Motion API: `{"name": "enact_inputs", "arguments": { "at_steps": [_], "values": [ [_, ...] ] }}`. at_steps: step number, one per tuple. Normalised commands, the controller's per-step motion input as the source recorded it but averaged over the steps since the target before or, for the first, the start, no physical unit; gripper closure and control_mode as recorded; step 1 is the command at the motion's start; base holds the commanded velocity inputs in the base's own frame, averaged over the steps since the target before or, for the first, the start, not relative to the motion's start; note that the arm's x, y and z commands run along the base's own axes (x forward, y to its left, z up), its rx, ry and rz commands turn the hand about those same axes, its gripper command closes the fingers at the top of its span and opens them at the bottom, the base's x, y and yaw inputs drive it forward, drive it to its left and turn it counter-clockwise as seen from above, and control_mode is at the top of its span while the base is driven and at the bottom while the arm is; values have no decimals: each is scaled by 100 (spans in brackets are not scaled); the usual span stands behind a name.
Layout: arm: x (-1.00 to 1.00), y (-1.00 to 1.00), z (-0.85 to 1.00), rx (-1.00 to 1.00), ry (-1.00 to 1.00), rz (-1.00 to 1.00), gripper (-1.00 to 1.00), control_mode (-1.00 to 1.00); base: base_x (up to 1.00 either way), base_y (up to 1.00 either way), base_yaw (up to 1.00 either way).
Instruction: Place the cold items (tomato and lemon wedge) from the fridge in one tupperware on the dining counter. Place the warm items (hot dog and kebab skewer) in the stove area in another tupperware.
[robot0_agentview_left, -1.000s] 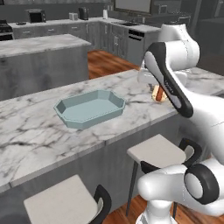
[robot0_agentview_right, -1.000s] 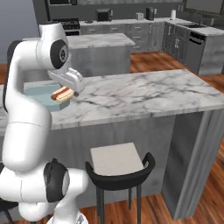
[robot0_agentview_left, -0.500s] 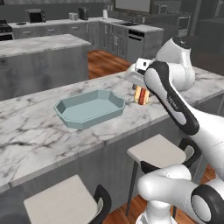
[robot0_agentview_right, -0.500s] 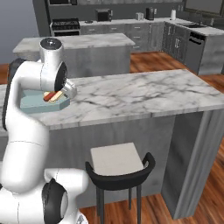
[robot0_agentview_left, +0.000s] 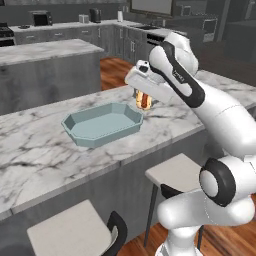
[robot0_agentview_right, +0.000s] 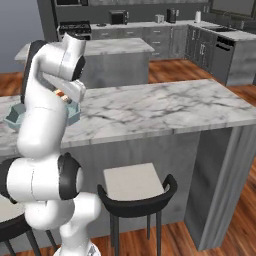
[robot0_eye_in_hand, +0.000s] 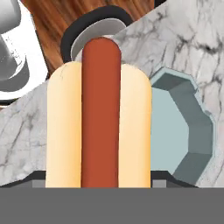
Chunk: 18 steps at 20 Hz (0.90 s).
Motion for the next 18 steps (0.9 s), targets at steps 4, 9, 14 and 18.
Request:
{"name": "enact_inputs", "arguments": {
  "at_steps": [4, 9, 14, 18],
  "values": [
    [37, 57, -59, -12, 19, 0, 100, -100, 0, 0, 0],
    [7, 76, -86, -16, 8, 0, 100, -100, 0, 0, 0],
    [-1, 53, -93, -12, -11, 0, 100, -100, 0, 0, 0],
    [0, 5, -82, -1, -34, 0, 100, -100, 0, 0, 0]
  ]
}}
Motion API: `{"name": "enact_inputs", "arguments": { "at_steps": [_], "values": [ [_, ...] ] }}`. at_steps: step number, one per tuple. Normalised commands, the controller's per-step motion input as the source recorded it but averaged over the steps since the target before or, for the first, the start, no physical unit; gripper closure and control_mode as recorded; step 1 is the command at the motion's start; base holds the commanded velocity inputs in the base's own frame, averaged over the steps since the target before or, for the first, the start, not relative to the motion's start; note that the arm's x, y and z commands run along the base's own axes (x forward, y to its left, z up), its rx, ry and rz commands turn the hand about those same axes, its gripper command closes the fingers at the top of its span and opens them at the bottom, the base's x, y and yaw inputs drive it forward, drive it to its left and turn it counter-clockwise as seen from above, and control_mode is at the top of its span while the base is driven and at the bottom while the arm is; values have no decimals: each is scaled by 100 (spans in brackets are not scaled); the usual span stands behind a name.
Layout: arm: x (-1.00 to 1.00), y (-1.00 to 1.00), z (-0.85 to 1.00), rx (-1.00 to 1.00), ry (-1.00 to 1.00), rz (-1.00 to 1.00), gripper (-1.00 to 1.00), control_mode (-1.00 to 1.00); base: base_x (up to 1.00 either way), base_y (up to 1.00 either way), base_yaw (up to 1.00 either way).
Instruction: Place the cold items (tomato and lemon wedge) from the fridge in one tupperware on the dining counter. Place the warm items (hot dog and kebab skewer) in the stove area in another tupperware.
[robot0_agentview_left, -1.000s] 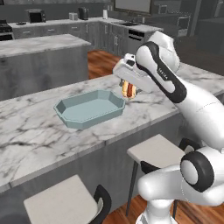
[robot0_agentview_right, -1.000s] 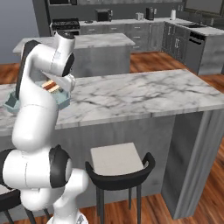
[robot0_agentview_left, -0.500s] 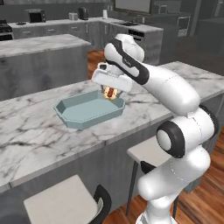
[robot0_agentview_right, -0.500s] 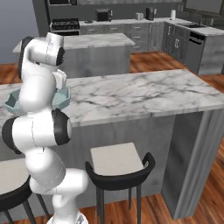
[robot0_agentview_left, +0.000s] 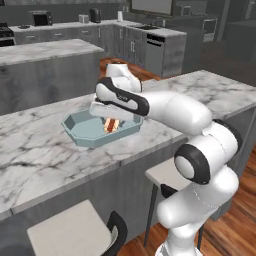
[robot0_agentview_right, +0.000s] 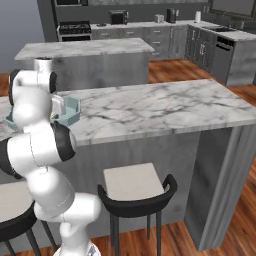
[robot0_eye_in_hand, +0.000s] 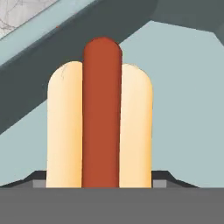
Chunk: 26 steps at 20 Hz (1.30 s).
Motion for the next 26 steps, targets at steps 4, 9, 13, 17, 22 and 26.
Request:
{"name": "enact_inputs", "arguments": {
  "at_steps": [4, 9, 13, 17, 22, 26],
  "values": [
    [36, 0, -11, 5, -23, 0, 100, -100, 0, 0, 0],
    [6, 0, 13, 12, -34, 0, -100, -100, 0, 0, 0],
    [21, -1, 22, 11, -35, 0, -100, -100, 0, 0, 0],
    [41, 0, 35, 5, -22, 0, -100, -100, 0, 0, 0],
    [4, -2, 70, 4, -4, 0, -100, -100, 0, 0, 0],
    [-54, -14, 100, 17, -2, 0, -100, -100, 0, 0, 0]
  ]
}}
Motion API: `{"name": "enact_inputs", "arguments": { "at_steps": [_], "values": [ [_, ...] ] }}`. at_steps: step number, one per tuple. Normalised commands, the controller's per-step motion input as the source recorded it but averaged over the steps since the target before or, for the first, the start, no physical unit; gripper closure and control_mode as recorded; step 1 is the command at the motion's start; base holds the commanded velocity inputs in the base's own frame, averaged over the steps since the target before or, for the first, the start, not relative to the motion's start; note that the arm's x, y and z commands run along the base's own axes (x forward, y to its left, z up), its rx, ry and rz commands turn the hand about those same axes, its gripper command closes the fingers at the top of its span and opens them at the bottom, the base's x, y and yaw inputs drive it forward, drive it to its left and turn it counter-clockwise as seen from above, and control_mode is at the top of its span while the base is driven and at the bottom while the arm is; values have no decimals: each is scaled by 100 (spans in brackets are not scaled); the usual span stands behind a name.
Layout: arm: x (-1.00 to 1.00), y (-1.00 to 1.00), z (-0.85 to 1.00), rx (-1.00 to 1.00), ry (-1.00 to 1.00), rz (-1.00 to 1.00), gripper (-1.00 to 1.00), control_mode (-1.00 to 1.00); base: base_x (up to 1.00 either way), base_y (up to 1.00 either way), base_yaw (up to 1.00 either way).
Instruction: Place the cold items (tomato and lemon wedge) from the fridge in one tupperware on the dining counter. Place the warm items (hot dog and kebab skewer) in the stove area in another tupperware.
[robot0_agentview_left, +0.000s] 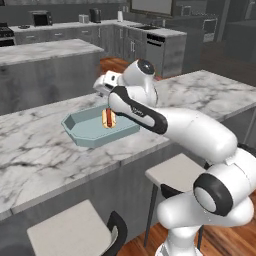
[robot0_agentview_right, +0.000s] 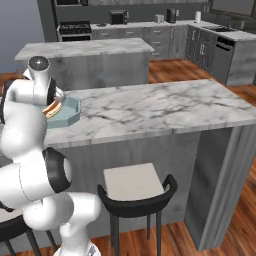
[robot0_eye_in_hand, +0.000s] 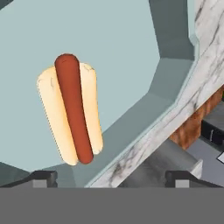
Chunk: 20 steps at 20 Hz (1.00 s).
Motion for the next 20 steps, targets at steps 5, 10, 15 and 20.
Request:
{"name": "enact_inputs", "arguments": {
  "at_steps": [5, 10, 15, 20],
  "values": [
    [-100, -45, 64, 12, 0, -3, -100, -100, 0, 0, 0],
    [-100, -70, 25, 11, -7, -10, -100, -100, 0, 0, 0],
    [-100, -66, 1, 1, -7, -14, -100, -100, 0, 0, 0],
    [-100, -63, -21, 0, -13, -12, -100, -100, 0, 0, 0]
  ]
}}
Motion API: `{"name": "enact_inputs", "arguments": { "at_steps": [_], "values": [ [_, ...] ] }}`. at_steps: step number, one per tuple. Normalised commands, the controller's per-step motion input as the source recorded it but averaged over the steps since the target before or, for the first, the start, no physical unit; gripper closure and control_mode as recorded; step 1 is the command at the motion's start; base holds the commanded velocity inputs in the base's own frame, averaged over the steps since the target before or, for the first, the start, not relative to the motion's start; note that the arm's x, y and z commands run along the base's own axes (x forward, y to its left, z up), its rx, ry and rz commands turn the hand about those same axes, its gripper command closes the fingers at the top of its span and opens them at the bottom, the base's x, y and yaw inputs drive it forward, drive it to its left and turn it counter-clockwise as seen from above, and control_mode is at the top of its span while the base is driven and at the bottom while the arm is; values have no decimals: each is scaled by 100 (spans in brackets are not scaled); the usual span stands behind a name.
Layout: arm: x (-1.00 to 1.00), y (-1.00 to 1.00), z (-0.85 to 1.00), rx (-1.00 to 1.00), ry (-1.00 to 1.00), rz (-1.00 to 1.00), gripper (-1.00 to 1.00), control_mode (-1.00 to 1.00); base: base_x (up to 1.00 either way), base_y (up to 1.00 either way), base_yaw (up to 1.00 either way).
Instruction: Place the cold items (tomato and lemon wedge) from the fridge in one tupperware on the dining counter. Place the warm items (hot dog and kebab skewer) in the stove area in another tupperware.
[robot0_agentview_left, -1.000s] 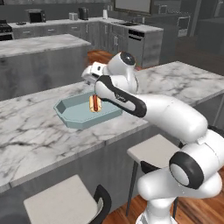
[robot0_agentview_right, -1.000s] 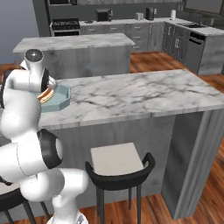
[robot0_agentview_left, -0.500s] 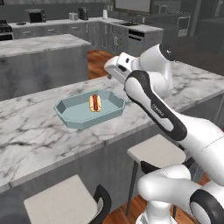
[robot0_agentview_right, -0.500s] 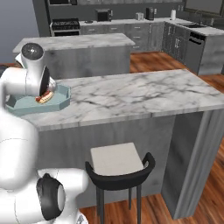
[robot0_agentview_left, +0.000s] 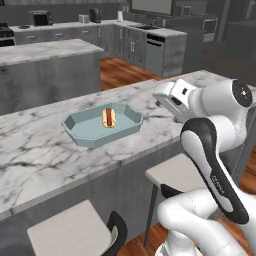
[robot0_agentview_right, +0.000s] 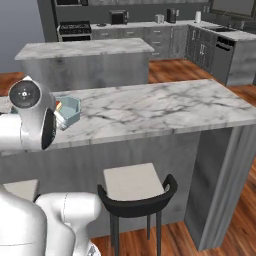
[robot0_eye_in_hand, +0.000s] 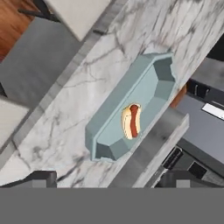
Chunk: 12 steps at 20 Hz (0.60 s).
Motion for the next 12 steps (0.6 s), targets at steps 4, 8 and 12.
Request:
{"name": "enact_inputs", "arguments": {
  "at_steps": [4, 8, 12],
  "values": [
    [-100, -42, -30, -1, -16, -8, -100, -100, 0, 0, 0],
    [-100, -21, -51, -6, -2, -8, -100, -100, 0, 0, 0],
    [-75, -24, -74, -10, 17, -9, -100, -100, 0, 0, 0]
  ]
}}
